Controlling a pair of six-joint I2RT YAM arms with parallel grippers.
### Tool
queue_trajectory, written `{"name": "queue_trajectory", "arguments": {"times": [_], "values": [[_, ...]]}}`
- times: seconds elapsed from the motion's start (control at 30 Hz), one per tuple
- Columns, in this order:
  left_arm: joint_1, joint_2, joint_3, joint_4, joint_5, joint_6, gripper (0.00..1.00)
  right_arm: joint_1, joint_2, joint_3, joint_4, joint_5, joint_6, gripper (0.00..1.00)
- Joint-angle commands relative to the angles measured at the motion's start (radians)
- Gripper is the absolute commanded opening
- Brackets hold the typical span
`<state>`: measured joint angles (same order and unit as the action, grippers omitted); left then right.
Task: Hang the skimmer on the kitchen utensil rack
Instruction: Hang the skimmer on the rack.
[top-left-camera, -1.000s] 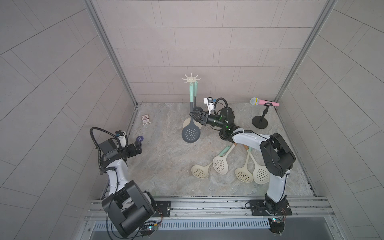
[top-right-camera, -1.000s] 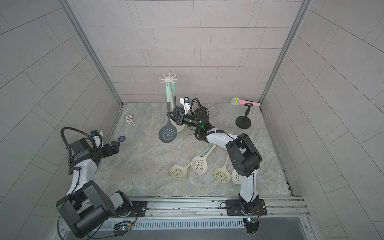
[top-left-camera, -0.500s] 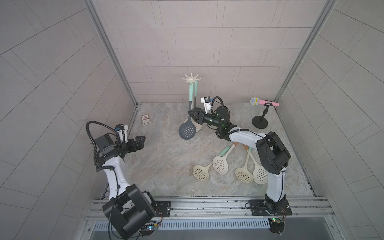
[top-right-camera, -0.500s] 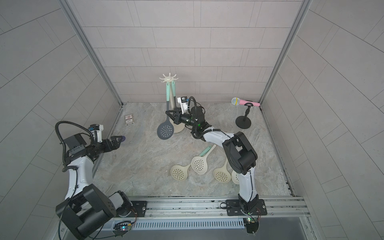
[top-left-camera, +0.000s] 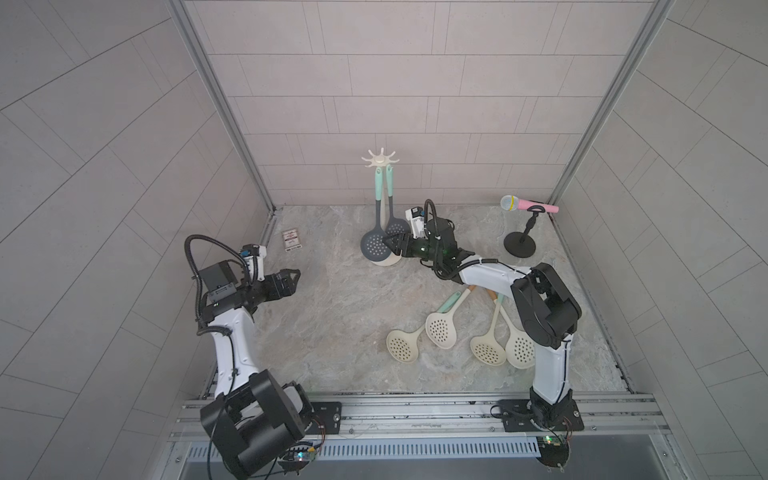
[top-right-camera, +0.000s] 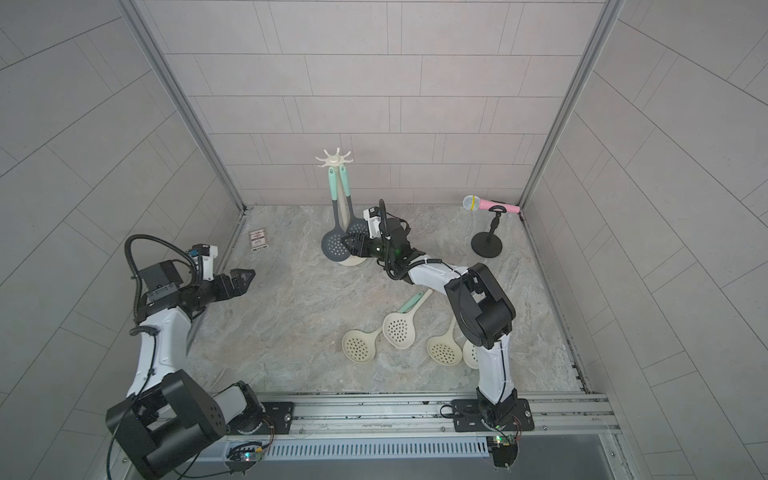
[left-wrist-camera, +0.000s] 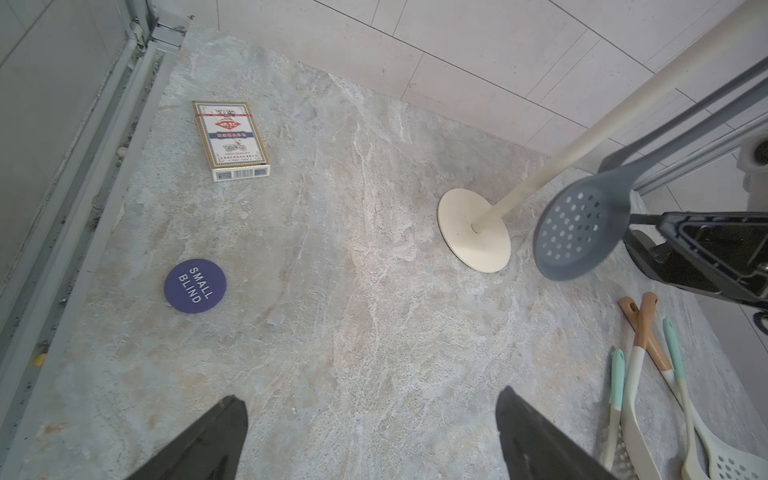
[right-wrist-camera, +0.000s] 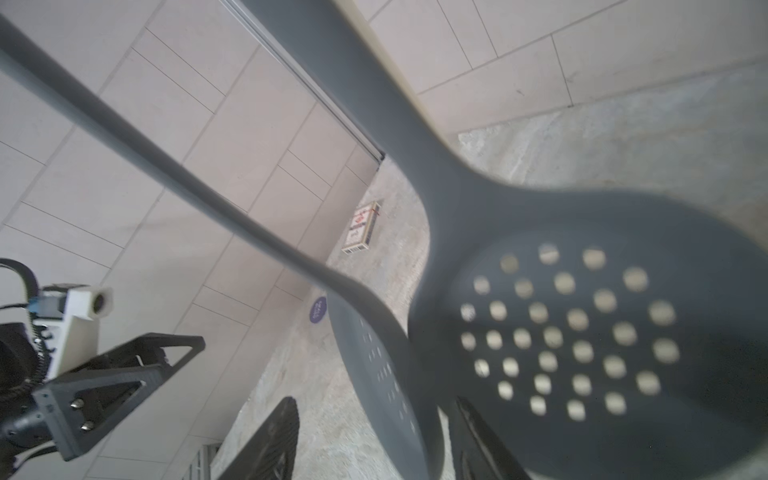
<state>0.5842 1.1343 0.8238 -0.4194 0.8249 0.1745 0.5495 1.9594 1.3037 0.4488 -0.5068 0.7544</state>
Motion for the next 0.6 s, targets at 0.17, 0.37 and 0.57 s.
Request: {"name": "queue_trajectory", "arguments": {"times": [0.17,0.37,0.57], "values": [[-0.074,0.054,0.054,-0.017,-0.170,-0.007,1.00,0.003,-0.211,-0.151,-0.117,0.088,-0.068,0.63],[-0.153,0.103,0.065,-0.012,-0.267,0.013,1.00,0.003,-0.392,-0.268,-0.308,0.182,-0.095,0.61],[-0.249,0.150,0.070,0.012,-0.385,0.048,1.00,-0.014,-0.618,-0.456,-0.426,0.276,-0.058,0.60]]}}
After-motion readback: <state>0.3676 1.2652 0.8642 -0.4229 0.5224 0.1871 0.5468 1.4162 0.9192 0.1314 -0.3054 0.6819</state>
